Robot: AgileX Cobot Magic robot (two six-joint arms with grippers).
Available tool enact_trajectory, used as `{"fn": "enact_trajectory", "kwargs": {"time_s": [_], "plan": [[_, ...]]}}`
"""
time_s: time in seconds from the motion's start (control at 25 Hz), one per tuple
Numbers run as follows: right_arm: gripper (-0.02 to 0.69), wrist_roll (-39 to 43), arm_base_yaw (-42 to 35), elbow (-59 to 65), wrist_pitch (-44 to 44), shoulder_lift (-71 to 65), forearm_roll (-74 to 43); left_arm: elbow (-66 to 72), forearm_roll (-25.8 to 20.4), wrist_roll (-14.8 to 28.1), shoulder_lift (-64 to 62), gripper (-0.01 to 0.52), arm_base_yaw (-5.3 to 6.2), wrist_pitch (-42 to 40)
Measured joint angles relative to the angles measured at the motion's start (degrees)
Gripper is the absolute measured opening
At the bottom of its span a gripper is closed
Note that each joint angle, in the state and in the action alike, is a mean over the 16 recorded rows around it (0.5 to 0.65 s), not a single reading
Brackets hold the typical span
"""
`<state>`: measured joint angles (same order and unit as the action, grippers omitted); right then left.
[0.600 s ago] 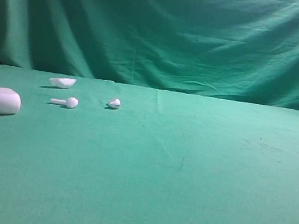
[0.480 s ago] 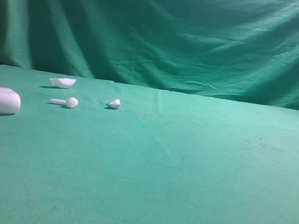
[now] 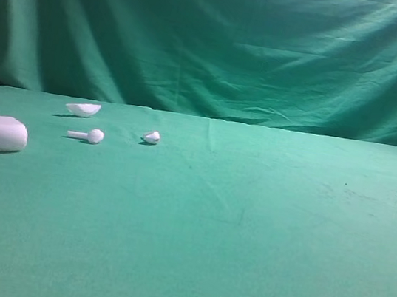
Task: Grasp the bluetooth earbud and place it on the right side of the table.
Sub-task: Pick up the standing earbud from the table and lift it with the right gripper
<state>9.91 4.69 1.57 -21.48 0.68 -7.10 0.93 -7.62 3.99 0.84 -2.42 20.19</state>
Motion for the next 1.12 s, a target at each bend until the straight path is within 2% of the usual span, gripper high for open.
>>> {"fn": "enact_trajectory", "kwargs": {"time_s": [0.24,0.76,1.12], "plan": [[0.0,0.6,0.0,0.0,2.6,0.0,2.0,0.0,0.0,0.0,0.0,0.0,0.0,0.0],[0.0,0.3,0.0,-3.5,18.7,-2.9,10.0,0.0,0.0,0.0,0.0,0.0,0.0,0.0],[0.0,-5.4,0.0,-14.4,14.6,-19.6,9.5,0.0,0.0,0.0,0.0,0.0,0.0,0.0]]}}
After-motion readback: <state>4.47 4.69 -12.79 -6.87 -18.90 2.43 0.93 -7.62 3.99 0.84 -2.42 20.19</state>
